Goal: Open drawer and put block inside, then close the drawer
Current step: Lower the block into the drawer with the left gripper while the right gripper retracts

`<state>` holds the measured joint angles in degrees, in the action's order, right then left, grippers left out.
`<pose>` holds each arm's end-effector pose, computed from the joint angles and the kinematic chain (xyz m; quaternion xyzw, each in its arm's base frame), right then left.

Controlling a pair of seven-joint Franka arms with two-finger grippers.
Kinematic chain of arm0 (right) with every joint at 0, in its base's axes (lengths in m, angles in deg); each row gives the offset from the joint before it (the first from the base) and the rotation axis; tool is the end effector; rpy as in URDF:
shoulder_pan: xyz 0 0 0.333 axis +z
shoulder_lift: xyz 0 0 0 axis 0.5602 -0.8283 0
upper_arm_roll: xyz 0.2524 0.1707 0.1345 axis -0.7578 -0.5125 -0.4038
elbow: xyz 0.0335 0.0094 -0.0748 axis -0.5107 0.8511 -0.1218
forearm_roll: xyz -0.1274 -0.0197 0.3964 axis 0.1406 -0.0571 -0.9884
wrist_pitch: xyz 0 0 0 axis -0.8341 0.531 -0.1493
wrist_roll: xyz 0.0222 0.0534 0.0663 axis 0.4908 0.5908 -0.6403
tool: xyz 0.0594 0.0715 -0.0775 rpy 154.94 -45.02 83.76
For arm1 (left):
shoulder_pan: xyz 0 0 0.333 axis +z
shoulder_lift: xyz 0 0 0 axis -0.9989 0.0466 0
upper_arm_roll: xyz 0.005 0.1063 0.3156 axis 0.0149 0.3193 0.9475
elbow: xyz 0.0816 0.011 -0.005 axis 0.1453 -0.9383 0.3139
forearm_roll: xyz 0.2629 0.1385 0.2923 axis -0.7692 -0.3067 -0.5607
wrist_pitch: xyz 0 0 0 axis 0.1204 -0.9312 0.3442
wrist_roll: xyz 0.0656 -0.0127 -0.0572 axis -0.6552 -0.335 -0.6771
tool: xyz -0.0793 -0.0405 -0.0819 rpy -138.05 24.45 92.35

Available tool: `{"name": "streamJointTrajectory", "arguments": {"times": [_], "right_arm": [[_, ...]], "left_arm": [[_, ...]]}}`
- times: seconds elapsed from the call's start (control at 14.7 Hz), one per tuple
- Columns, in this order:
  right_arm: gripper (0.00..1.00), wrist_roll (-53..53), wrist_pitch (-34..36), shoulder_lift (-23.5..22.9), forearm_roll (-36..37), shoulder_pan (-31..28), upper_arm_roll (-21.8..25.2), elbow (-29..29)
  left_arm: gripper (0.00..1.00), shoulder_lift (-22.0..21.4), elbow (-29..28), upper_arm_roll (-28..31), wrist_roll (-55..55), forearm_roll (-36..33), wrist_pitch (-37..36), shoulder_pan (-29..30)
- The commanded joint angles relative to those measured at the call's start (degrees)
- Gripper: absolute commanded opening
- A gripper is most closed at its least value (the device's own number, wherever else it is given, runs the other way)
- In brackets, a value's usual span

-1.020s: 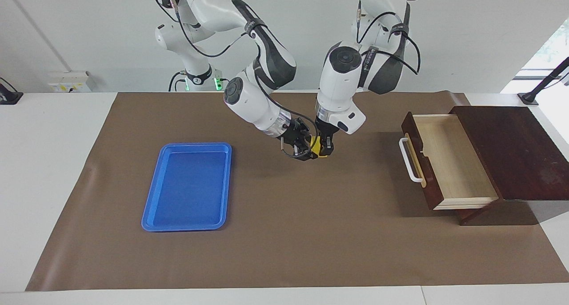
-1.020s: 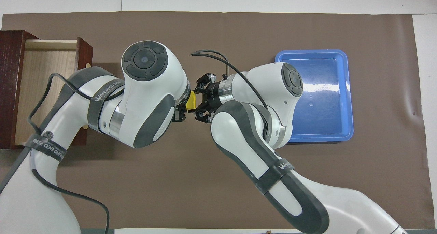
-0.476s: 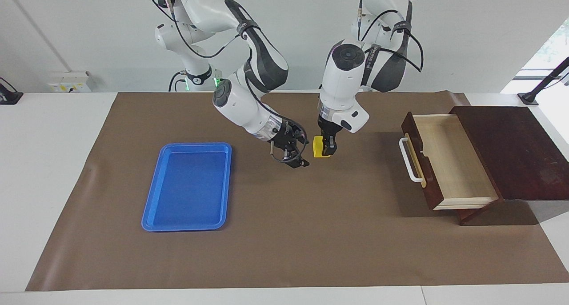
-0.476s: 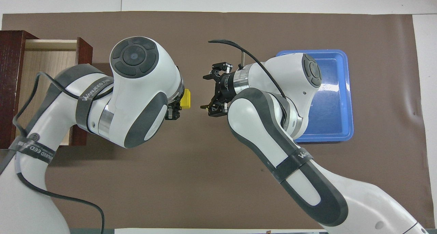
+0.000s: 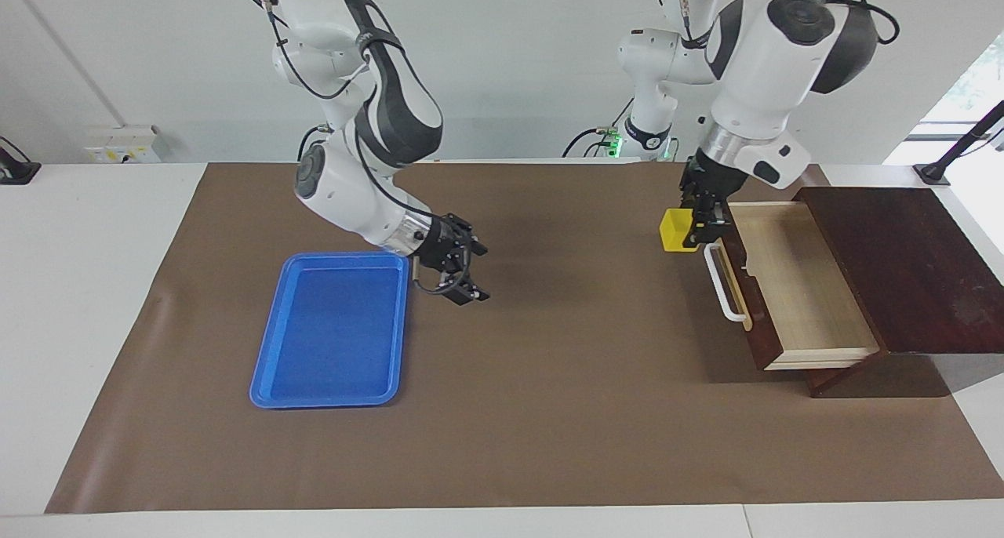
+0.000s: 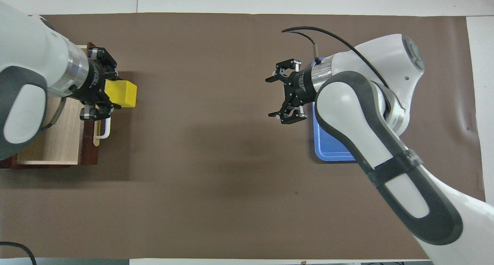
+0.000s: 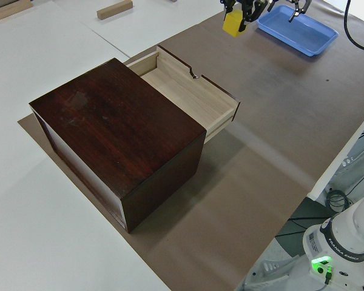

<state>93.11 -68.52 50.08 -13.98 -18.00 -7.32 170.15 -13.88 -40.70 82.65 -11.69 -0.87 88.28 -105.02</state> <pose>0.6374 0.2262 0.4281 -0.7078 0.6349 0.2234 0.2146 0.5971 -0.1548 0.5826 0.7583 0.6516 0.0029 0.0209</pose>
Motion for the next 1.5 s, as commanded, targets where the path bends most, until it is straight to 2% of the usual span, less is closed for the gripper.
{"name": "streamJointTrajectory", "arguments": {"times": [0.0, 0.2, 0.34, 0.61, 0.95, 1.02, 1.09, 1.16, 1.22, 1.29, 1.43], "right_arm": [[0.99, -10.2, 6.7, 5.2, 11.2, -4.6, -0.6, 1.2], [1.0, -26.9, 12.3, 9.4, 19.6, -9.3, -0.5, 1.0], [1.0, -39.1, 15.0, 12.7, 25.7, -13.0, -0.5, 0.9], [1.0, -65.1, 17.9, 18.6, 37.7, -17.9, -0.5, 0.8], [1.0, -81.1, 22.2, 20.9, 40.1, -21.1, -0.6, 1.4], [1.0, -82.0, 22.2, 21.3, 40.1, -20.7, -0.6, 1.9], [1.0, -82.2, 22.2, 21.9, 40.7, -20.3, -0.7, 3.0], [1.0, -82.2, 22.1, 22.5, 40.8, -20.2, -0.9, 4.2], [1.0, -82.3, 21.8, 23.2, 40.9, -20.2, -1.1, 5.7], [1.0, -82.4, 21.7, 23.6, 40.9, -20.2, -1.3, 6.7], [1.0, -82.4, 21.9, 23.6, 40.9, -20.1, -1.5, 6.5]], "left_arm": [[0.0, 0.4, -0.1, -0.4, 8.7, -0.5, -1.0, 6.0], [0.0, -0.1, -2.9, -0.4, 19.3, -0.5, 1.9, 13.2], [0.0, 0.1, -5.6, -0.3, 22.0, -0.5, 5.1, 16.0], [0.0, 0.3, -14.0, -0.3, 20.3, -0.9, 12.6, 16.7], [0.0, 0.4, -19.6, -0.1, 18.5, -1.9, 19.2, 19.0], [0.05, 0.5, -19.9, -0.1, 18.2, -1.9, 19.6, 19.2], [0.34, 0.5, -20.1, -0.1, 17.9, -1.9, 20.0, 19.3], [0.55, 0.4, -21.3, -0.1, 18.0, -1.9, 21.0, 19.3], [0.83, 0.3, -22.1, -0.1, 18.1, -1.9, 22.6, 19.3], [1.0, 0.4, -22.1, -0.1, 18.1, -1.9, 23.0, 19.3], [1.0, 0.7, -20.7, -0.1, 18.2, -2.2, 22.0, 19.2]]}}
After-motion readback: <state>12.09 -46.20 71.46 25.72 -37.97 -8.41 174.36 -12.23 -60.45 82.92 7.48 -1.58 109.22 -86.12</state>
